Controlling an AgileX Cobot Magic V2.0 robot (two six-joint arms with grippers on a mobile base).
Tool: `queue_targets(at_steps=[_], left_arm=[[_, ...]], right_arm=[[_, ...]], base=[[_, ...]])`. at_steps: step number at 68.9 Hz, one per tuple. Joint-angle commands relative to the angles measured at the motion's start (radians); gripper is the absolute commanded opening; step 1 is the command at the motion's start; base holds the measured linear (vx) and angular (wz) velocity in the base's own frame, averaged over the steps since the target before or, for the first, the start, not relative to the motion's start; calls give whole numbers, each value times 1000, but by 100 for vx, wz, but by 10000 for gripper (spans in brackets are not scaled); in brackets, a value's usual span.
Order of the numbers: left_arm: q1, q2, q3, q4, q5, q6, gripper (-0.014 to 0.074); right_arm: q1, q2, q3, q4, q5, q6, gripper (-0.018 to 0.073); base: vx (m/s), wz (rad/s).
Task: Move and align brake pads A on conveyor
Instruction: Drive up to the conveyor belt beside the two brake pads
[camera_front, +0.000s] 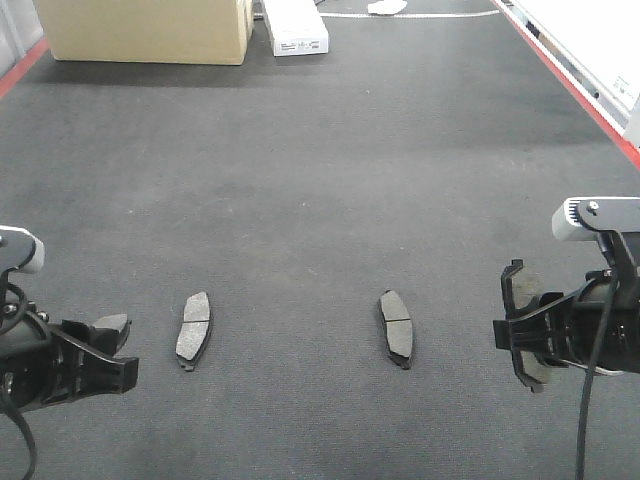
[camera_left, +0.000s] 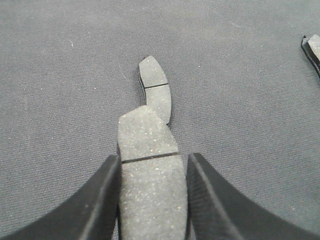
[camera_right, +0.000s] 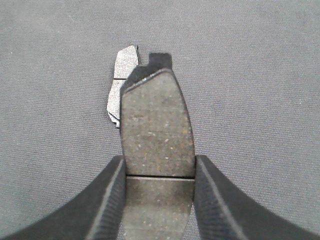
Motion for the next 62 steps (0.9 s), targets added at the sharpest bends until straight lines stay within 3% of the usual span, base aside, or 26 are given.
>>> queue_targets(at_steps=[1, 52, 62], left_arm=[[-4, -13, -26, 31, -53, -5, 72], [-4, -13, -26, 32, -80, -5, 72], [-4, -13, -26, -12, -130, -5, 75]], right_arm=[[-4, -16, -29, -1, -65, -6, 60], [-4, -16, -29, -1, -64, -6, 60], [-4, -16, -29, -1, -65, -6, 60]], base=[[0, 0], [0, 0], [0, 0]])
